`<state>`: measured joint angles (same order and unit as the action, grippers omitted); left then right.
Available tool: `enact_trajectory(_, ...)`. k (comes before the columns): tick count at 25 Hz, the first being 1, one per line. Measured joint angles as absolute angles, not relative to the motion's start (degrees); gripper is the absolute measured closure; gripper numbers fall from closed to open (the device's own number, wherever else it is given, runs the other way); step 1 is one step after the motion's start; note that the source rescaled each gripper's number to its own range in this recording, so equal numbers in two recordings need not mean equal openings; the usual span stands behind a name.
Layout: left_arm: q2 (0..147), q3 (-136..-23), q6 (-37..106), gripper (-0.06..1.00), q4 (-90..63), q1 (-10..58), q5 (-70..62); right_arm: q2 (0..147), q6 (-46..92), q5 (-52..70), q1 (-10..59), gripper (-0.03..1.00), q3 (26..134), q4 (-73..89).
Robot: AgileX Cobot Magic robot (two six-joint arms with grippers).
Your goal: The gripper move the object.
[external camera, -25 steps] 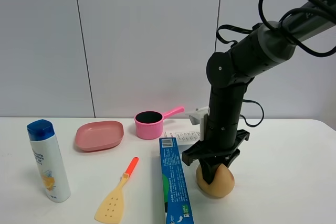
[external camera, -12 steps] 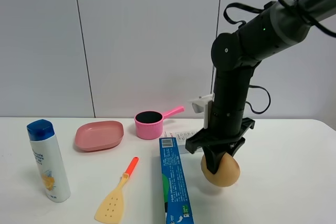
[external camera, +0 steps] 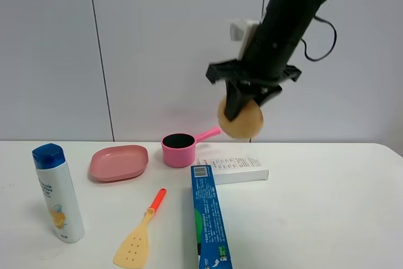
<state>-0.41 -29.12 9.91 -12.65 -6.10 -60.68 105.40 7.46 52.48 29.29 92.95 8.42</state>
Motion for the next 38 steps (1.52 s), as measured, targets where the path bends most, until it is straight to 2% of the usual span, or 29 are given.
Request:
enact_trajectory(7,-0.41,-29.12,9.91,-0.06,-12.65,-6.1,-60.68,106.1,11.41,48.01,37.45,0.97,103.56,10.64)
enact_trajectory(12,-0.41,-29.12,9.91,-0.06,-12.65,-6.1,-60.68,110.69,11.47,46.39,40.85,0.97,110.28,8.67)
enact_trajectory(18,-0.41,-29.12,9.91,-0.06,-12.65,-6.1,-60.68,120.37,9.56,46.86,41.02,0.97,119.6,1.69)
enact_trajectory(26,-0.41,-29.12,9.91,-0.06,-12.65,-6.1,-60.68,128.46,0.49,47.88,40.74,0.97,120.62,-16.44)
enact_trajectory(38,-0.41,-29.12,9.91,-0.06,-12.65,-6.1,-60.68,133.44,-2.08,35.85,37.08,0.97,120.68,-17.34)
